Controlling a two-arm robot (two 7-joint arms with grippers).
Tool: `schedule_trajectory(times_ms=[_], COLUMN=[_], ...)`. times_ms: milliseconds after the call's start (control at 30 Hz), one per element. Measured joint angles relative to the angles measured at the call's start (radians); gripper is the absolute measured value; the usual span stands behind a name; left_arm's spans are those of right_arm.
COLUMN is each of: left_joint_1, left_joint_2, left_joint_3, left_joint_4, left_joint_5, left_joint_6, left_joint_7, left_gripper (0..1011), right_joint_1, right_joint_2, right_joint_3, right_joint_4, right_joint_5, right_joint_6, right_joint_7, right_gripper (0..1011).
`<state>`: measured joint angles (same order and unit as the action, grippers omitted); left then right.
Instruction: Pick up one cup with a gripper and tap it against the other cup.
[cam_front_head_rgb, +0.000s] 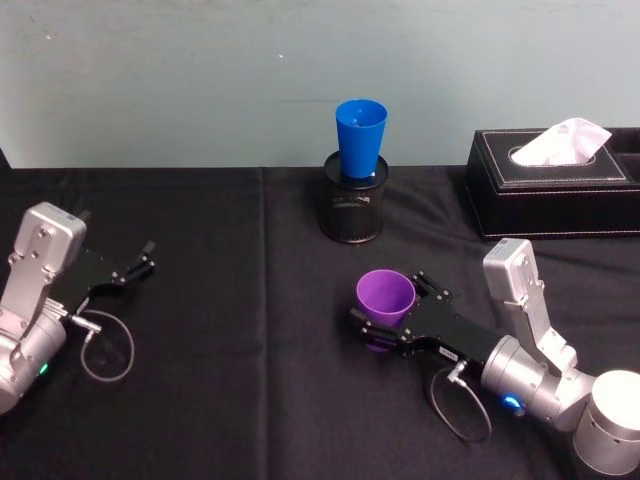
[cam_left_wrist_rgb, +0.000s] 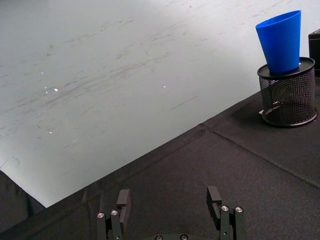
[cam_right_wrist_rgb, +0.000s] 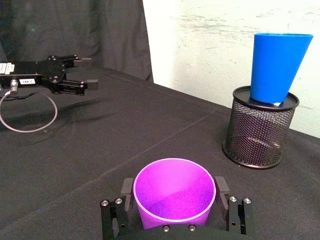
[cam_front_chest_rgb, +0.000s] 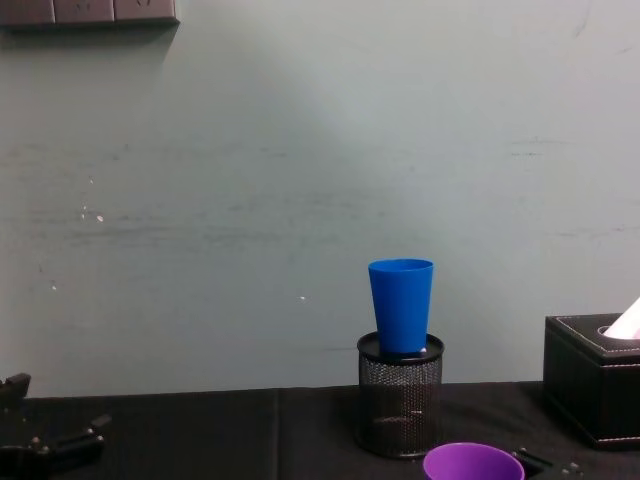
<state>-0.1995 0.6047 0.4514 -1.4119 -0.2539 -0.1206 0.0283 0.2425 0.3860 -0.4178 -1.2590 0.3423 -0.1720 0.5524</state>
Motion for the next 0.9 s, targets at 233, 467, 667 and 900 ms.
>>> schedule_trajectory(times_ms=[233, 467, 667, 900], left_joint_1=[0.0, 0.0, 0.0, 0.0], left_joint_2=[0.0, 0.0, 0.0, 0.0], left_joint_3=[0.0, 0.0, 0.0, 0.0], left_joint_4=[0.0, 0.0, 0.0, 0.0], left_joint_5=[0.0, 0.0, 0.0, 0.0], left_joint_6=[0.0, 0.0, 0.0, 0.0], left_joint_7=[0.0, 0.0, 0.0, 0.0], left_gripper=[1000, 1000, 1000, 1000], right_joint_1=[0.0, 0.0, 0.0, -0.008], right_joint_2=[0.001, 0.001, 0.001, 0.014], right_joint_3=[0.0, 0.0, 0.0, 0.01], right_joint_4=[-0.001, -0.001, -0.002, -0.048], right_joint_5=[0.0, 0.0, 0.001, 0.004], right_joint_6=[-0.001, -0.001, -0.001, 0.034], right_joint_7=[0.0, 0.0, 0.0, -0.009], right_gripper=[872, 759, 734, 726])
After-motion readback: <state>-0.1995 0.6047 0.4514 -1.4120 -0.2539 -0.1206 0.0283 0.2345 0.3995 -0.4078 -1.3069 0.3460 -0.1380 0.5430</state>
